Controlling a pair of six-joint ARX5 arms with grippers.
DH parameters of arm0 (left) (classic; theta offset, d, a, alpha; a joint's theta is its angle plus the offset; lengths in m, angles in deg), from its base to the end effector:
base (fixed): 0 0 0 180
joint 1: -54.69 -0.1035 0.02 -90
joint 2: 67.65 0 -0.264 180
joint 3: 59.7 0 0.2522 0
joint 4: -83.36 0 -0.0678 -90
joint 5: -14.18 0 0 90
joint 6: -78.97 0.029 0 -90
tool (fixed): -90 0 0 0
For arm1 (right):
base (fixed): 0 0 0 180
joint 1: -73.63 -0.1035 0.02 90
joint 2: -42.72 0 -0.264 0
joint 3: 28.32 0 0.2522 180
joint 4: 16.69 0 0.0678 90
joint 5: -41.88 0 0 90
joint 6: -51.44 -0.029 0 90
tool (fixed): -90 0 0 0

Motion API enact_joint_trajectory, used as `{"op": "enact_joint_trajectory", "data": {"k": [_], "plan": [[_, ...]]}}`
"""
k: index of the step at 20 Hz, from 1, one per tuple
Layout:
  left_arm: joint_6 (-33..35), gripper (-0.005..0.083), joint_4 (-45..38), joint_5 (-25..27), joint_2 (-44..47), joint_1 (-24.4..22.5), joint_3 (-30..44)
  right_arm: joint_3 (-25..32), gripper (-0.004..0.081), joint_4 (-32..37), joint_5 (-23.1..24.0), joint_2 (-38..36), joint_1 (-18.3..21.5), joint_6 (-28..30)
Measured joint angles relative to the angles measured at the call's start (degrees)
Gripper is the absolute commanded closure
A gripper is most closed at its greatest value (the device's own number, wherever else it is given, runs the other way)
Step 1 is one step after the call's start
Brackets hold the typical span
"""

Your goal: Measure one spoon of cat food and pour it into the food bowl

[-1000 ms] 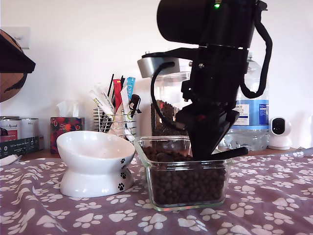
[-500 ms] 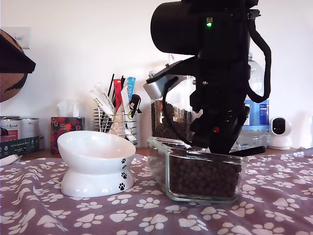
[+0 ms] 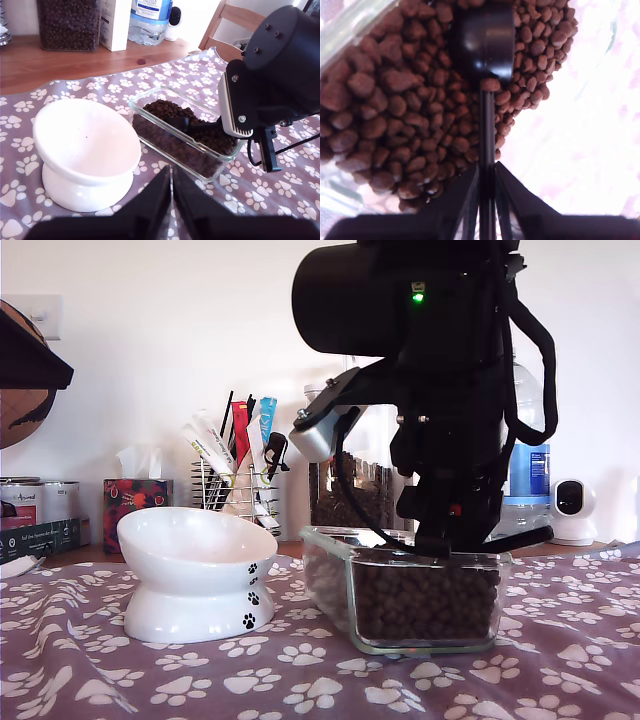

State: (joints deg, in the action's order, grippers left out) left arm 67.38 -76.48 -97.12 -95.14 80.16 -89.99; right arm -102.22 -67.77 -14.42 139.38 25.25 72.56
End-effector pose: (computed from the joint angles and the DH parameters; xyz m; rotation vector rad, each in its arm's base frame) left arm 0.1112 -0.0646 0.2094 -0.1781 0.3920 -0.7754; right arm 0.2171 0.2201 0.1799 -1.1841 0.9478 0.4075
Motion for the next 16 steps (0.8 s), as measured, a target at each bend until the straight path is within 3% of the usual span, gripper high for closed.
{"op": "enact_joint_trajectory", "data": {"k": [16], "plan": [[-0.24,0.0793,0.0,-0.79,0.0,0.0,0.0,0.02,0.0782,0.79,8.92,-0.2,-4.98,5.79]]}}
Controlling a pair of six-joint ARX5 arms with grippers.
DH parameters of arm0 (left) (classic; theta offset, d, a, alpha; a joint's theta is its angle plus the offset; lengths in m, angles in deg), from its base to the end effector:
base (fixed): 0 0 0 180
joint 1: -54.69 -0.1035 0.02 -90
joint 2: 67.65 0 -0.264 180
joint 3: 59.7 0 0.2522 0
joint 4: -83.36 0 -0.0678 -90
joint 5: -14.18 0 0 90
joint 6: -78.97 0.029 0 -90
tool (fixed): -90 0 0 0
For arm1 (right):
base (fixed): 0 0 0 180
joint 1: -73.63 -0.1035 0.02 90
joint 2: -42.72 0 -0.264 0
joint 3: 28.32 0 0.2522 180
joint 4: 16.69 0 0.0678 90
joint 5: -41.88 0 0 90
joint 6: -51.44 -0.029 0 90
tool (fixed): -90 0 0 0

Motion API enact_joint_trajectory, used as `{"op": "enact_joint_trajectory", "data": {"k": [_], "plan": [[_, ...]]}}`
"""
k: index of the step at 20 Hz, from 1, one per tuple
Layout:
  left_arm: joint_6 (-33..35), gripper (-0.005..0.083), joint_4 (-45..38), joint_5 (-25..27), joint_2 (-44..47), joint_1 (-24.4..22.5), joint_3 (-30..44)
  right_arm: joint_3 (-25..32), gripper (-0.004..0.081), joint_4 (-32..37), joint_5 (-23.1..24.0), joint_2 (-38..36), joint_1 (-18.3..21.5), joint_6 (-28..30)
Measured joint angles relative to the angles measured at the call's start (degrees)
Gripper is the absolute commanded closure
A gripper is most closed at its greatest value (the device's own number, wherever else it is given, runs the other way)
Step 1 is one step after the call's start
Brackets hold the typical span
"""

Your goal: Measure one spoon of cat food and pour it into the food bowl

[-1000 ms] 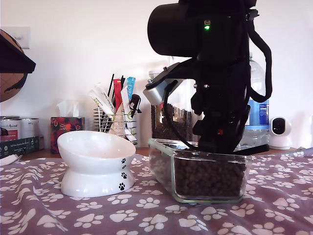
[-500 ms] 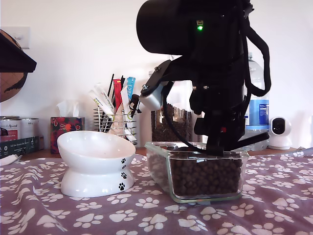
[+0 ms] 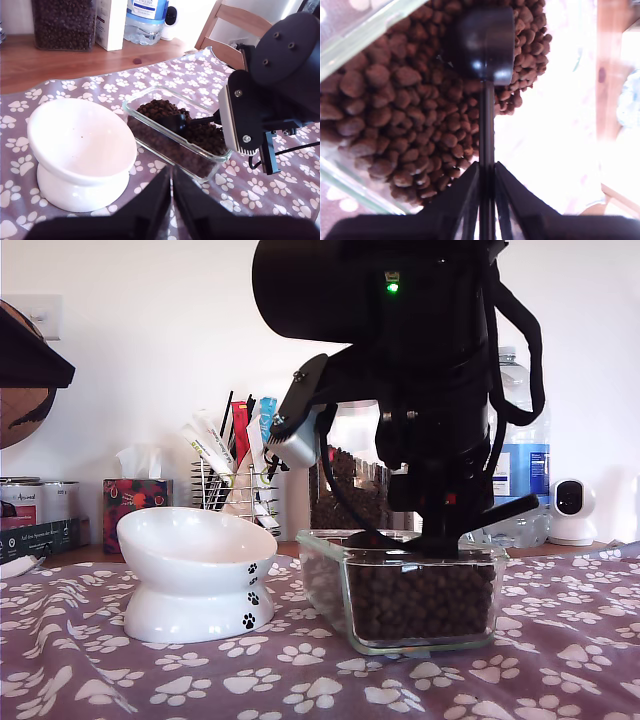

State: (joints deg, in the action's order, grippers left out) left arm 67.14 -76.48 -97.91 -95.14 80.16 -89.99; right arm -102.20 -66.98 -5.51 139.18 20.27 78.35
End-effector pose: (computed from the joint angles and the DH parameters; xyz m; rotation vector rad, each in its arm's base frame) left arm 0.1109 -0.0649 0.2094 -0.1837 0.3955 -0.7883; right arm 0.2001 0.2361 0.1838 -1.3838 0.8298 0.3727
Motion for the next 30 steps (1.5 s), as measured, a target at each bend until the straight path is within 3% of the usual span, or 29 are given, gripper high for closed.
{"op": "enact_joint_trajectory", "data": {"k": [6,13,22,30], "plan": [[0.0,0.0793,0.0,-0.35,0.0,0.0,0.0,0.0,0.0782,0.02,1.31,-2.97,-0.31,3.43],[0.0,0.0793,0.0,-0.33,0.0,0.0,-0.02,0.02,0.0782,0.2,-0.22,-9.53,-2.43,4.5],[0.0,0.0793,0.0,-0.33,0.0,0.0,-0.02,0.02,0.0782,-1.79,-0.2,-9.79,-2.6,4.79],[0.0,0.0793,-0.02,-0.04,0.0,0.0,-0.02,0.04,0.0782,5.79,4.13,-9.79,-2.6,15.61]]}}
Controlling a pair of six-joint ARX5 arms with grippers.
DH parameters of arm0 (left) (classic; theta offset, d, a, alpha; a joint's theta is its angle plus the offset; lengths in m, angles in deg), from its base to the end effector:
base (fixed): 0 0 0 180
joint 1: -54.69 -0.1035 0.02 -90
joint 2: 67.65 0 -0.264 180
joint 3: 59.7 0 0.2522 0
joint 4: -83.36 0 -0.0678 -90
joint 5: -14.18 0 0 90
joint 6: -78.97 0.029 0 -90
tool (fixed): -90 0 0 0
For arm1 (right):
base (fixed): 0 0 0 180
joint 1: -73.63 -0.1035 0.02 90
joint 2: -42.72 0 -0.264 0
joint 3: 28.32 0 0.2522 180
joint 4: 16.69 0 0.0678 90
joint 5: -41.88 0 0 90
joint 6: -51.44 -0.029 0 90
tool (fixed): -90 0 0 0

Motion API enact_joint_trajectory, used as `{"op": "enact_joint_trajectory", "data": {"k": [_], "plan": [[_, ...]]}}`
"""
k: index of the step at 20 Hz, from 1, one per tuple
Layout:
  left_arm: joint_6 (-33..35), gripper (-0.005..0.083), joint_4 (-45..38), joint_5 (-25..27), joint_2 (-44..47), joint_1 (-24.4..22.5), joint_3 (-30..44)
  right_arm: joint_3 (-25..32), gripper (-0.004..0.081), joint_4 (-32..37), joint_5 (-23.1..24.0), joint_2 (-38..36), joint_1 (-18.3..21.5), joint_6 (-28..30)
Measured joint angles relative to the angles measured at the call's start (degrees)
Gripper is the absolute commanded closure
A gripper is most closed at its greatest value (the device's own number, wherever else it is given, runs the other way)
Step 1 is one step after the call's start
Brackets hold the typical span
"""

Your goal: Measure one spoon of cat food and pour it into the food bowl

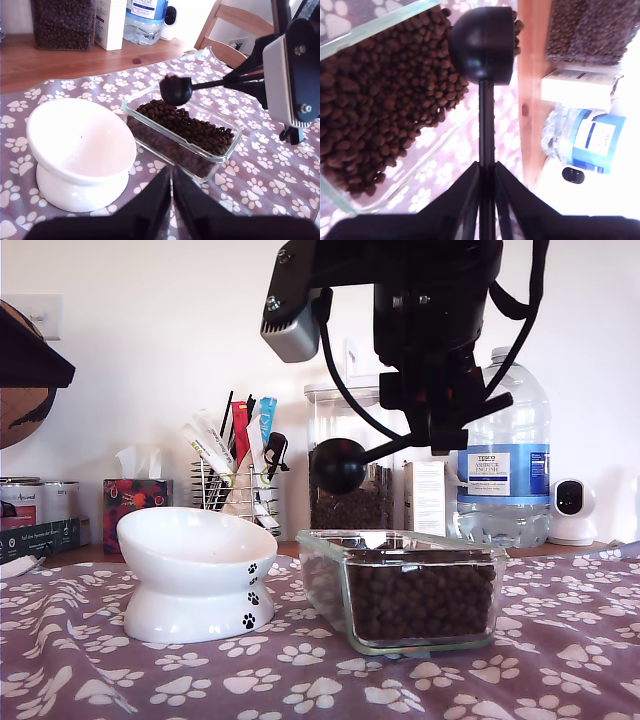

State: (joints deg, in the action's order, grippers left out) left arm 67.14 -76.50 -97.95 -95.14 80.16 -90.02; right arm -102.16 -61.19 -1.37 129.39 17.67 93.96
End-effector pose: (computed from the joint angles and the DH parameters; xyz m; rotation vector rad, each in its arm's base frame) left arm 0.1109 -0.0649 0.2096 -0.1839 0.3947 -0.7891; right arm 0.1843 0.2350 0.2373 -1.4963 0.5696 0.3914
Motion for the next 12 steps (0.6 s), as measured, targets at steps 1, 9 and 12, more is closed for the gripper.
{"op": "enact_joint_trajectory", "data": {"k": [1,9,12], "plan": [[0.0,0.0793,-0.02,0.04,0.0,0.0,0.0,0.0,0.0782,1.09,0.17,0.0,0.0,1.11],[0.0,0.0793,-0.15,0.74,0.0,0.0,0.02,0.0,0.0782,13.44,-4.17,0.0,-1.68,8.76],[0.0,0.0793,-0.15,0.79,0.02,0.0,0.02,0.0,0.0782,16.02,-7.48,0.0,-2.69,9.79]]}}
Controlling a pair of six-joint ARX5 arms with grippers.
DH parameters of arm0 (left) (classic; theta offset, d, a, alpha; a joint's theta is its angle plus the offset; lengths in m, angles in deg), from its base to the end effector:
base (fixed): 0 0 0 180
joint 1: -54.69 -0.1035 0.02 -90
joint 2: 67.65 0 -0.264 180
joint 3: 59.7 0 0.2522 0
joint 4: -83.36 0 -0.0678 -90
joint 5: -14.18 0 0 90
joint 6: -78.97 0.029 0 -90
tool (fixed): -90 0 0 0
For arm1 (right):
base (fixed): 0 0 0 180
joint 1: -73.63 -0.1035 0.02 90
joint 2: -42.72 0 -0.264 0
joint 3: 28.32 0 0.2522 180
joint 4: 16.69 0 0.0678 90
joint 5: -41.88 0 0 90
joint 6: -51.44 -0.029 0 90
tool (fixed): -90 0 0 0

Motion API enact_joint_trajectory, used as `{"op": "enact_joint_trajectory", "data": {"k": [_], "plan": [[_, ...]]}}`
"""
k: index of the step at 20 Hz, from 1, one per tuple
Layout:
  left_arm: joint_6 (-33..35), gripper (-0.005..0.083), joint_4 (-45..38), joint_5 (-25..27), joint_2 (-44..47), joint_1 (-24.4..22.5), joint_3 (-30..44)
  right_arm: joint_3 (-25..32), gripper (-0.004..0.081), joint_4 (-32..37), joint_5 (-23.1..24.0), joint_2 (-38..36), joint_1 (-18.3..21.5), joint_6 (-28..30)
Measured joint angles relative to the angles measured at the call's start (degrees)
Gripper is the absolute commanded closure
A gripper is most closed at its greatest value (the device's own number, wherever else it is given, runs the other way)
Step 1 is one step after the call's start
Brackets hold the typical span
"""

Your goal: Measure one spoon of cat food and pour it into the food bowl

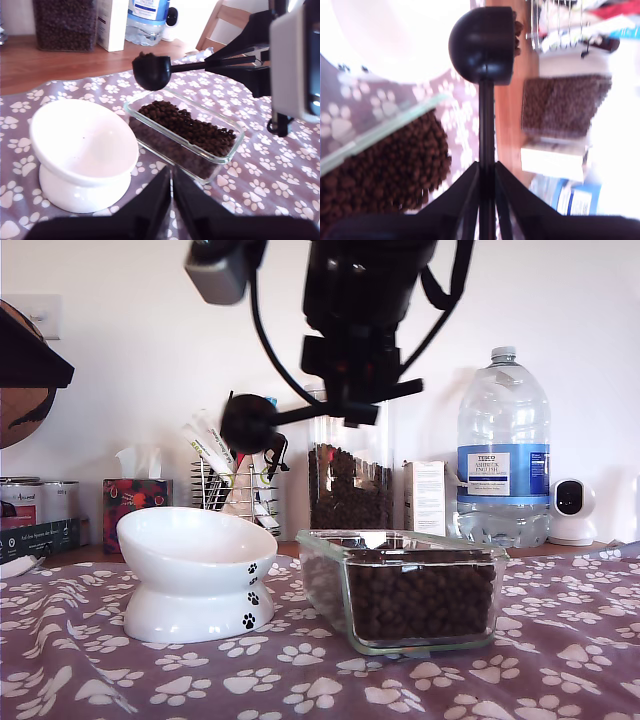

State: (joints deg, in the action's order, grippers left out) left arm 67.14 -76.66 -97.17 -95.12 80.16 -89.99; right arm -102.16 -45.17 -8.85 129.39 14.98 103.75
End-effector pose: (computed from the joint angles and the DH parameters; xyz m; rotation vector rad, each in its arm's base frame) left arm 0.1112 -0.0647 0.2097 -0.1823 0.3903 -0.7760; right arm 0.1813 0.2623 0.2515 -1.4317 0.3072 0.5401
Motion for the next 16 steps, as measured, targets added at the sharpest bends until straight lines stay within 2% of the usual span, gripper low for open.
{"op": "enact_joint_trajectory", "data": {"k": [5,9,12,16], "plan": [[0.0,0.0793,0.0,0.0,0.0,0.0,0.0,0.0,0.0782,4.22,-4.17,0.63,-0.33,1.36],[0.0,0.0793,0.02,0.02,-0.02,0.0,-0.02,0.0,0.0782,8.39,-5.99,3.93,-0.33,1.75],[0.0,0.0793,0.02,0.0,-0.02,0.0,-0.02,0.0,0.0782,8.85,-7.78,6.58,-0.33,1.68],[0.07,0.0793,0.04,1.14,-0.02,0.0,-0.02,0.02,0.0782,8.83,-11.63,7.32,0.17,-4.48]]}}
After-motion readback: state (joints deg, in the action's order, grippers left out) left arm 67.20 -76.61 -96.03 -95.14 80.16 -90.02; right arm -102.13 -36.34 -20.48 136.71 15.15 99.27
